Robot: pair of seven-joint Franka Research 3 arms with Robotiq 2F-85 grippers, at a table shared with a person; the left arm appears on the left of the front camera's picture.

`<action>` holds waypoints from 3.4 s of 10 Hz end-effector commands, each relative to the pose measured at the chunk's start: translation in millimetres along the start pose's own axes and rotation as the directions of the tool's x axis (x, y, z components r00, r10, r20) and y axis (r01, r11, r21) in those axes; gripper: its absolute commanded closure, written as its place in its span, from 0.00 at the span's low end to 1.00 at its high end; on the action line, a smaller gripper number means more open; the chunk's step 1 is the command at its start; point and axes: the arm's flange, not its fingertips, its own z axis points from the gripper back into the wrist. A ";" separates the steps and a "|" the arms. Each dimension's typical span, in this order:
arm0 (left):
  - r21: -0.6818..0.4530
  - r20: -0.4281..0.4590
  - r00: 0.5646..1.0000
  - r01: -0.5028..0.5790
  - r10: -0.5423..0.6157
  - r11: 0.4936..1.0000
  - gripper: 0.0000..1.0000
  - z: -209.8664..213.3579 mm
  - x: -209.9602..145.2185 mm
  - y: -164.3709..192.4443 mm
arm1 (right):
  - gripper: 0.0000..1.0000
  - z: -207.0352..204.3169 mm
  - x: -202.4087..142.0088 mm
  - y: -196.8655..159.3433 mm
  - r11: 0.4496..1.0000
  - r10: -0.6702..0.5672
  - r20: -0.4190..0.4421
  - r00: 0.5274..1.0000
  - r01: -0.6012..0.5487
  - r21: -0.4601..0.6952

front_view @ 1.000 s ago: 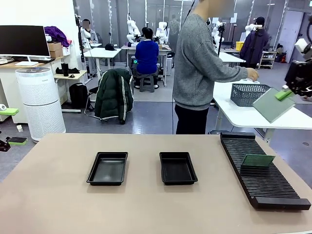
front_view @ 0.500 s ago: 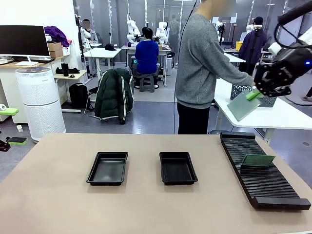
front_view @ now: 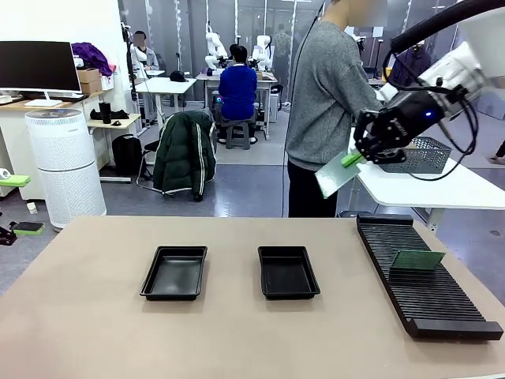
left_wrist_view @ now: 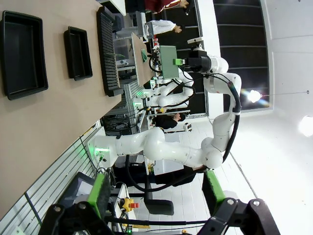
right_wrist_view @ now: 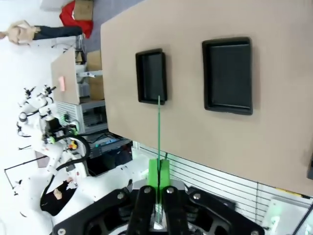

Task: Inspect and transfer BCBs to ESD trays.
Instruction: Pick up the Blank PCB from the PCB Rack and place it in the left ESD tray.

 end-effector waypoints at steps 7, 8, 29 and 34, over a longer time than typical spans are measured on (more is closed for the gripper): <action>0.000 0.001 1.000 0.000 0.000 1.000 0.00 1.1 -1.7 -0.2 | 0.98 -148.7 9.6 67.0 0.995 -0.029 0.017 0.999 0.027 0.092; 0.000 0.001 1.000 0.000 0.000 1.000 0.00 1.1 -1.7 -0.2 | 0.98 -167.5 15.2 73.6 0.994 -0.051 0.017 0.999 0.050 0.094; 0.000 0.001 1.000 0.000 0.000 1.000 0.00 1.1 -1.7 -0.2 | 0.98 -399.9 24.0 80.7 0.999 -0.029 -0.034 0.999 0.028 -0.016; 0.000 0.001 1.000 0.000 0.000 1.000 0.00 1.1 -1.7 -0.2 | 0.98 -424.0 21.5 66.9 1.000 -0.007 -0.021 1.000 0.007 -0.025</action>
